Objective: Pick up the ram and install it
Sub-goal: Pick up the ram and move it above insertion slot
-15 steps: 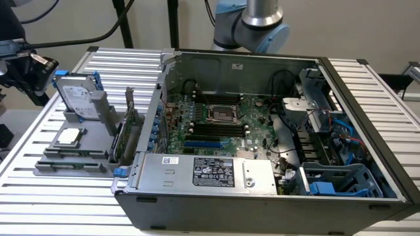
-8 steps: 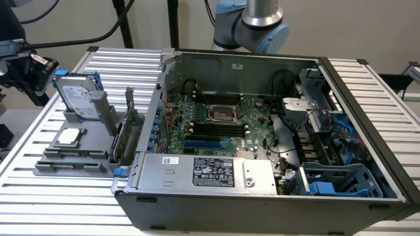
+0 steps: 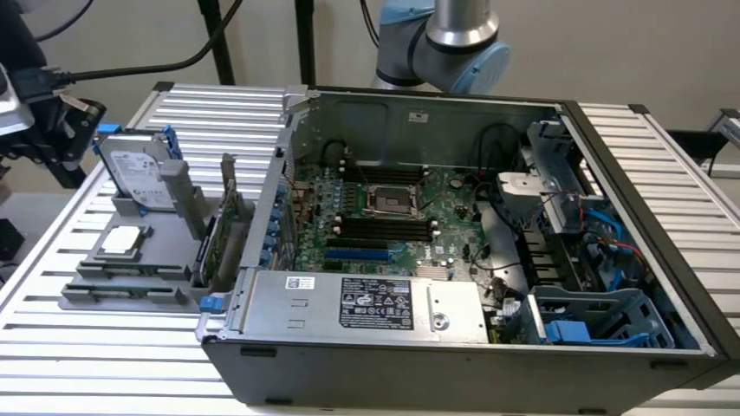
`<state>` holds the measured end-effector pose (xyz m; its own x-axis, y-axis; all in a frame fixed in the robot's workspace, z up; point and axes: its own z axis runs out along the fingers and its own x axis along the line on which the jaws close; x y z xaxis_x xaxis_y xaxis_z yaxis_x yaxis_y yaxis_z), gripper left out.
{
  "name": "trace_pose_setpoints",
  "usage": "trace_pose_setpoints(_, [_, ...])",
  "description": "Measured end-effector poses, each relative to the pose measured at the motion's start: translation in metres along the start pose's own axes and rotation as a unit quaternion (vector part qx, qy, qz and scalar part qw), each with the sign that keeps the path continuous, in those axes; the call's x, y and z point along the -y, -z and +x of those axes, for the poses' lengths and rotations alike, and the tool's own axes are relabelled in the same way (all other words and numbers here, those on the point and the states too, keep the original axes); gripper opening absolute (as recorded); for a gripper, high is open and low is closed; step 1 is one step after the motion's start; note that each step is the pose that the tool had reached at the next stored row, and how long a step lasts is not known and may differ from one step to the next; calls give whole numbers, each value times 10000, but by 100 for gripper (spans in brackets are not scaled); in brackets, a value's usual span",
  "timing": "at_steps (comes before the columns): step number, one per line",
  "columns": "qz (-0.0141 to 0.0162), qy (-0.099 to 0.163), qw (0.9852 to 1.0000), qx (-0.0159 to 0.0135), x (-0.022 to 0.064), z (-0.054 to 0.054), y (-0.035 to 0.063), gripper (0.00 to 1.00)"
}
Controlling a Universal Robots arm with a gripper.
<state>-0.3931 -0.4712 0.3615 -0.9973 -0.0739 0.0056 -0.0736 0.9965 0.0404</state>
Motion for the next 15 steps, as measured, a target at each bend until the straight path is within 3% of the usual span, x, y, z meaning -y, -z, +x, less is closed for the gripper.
trace_pose_setpoints(4, [2,359,9994,-14,1,0,-12,11])
trace_pose_setpoints(8, [4,721,9974,-29,1,0,-25,11])
trace_pose_setpoints(12, [6,1082,9941,-44,1,0,-37,11])
trace_pose_setpoints(15, [7,1357,9907,-55,2,0,-47,11])
